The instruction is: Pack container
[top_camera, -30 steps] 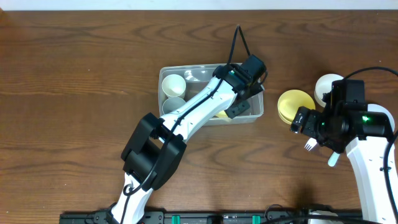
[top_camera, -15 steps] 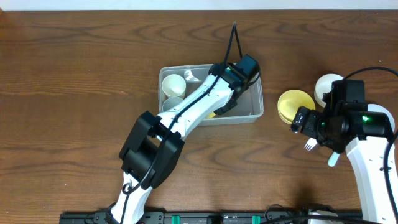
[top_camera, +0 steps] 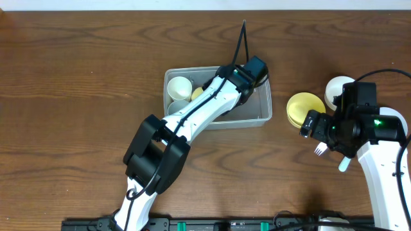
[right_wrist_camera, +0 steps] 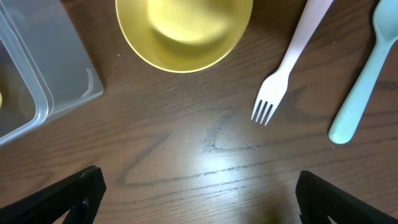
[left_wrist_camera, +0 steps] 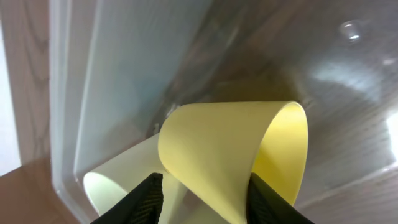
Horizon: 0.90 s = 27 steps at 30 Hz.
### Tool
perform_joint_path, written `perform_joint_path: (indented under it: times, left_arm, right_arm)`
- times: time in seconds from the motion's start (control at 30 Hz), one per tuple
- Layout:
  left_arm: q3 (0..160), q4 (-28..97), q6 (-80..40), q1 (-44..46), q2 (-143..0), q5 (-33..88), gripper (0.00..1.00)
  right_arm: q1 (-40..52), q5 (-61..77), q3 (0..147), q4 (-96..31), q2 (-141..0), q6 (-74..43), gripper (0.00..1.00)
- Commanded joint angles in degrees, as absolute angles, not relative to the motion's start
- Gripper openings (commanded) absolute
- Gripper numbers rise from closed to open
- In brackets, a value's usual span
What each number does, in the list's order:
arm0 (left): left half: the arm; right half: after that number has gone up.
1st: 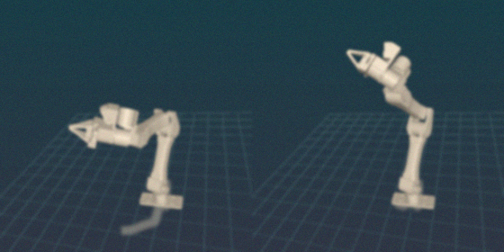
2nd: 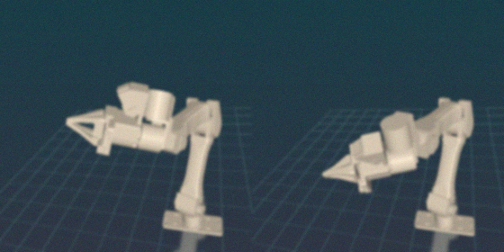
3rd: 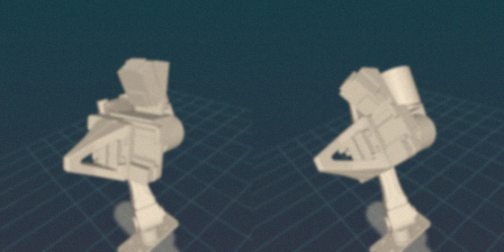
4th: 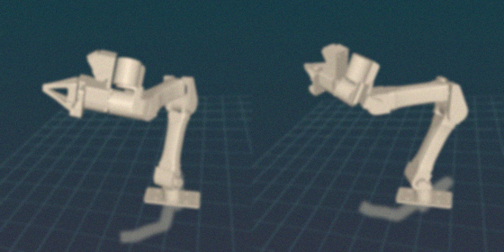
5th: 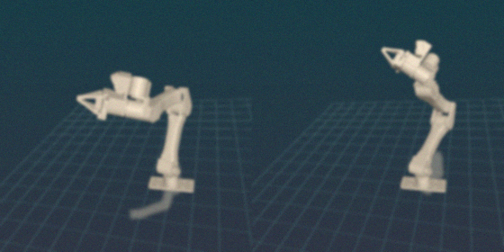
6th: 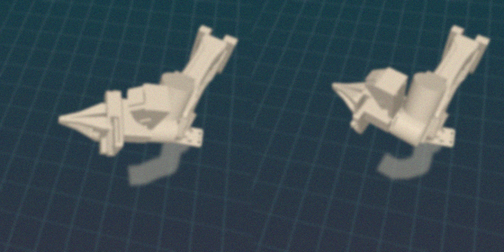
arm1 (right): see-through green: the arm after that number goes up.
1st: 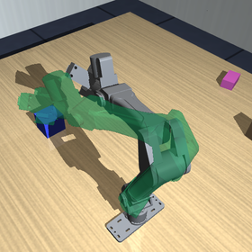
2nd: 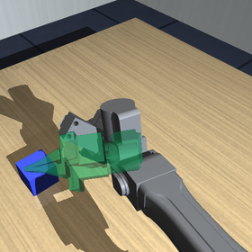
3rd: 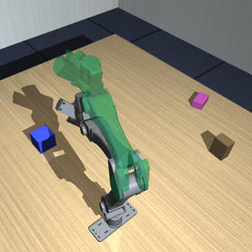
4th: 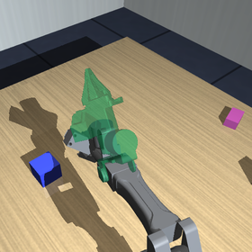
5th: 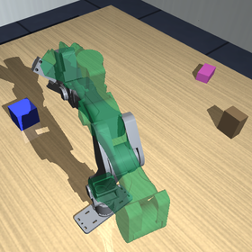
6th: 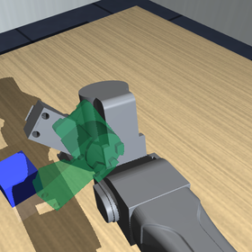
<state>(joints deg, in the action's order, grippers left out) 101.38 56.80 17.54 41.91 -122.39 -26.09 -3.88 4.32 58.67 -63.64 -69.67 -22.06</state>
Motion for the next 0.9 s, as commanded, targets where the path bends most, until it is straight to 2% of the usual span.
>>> perform_joint_path:
  times: [0.0,0.87]
  left_arm:
    - [102.37,57.21,14.83,40.75,-123.04,-29.85,0.43]
    - [102.37,56.21,5.78,30.74,-122.23,-30.7,0.44]
  right_arm:
    - [-4.32,4.54,59.66,-63.66,-69.1,-21.1,0.99]
    - [-4.32,4.54,59.66,-63.66,-69.1,-20.93,0.99]
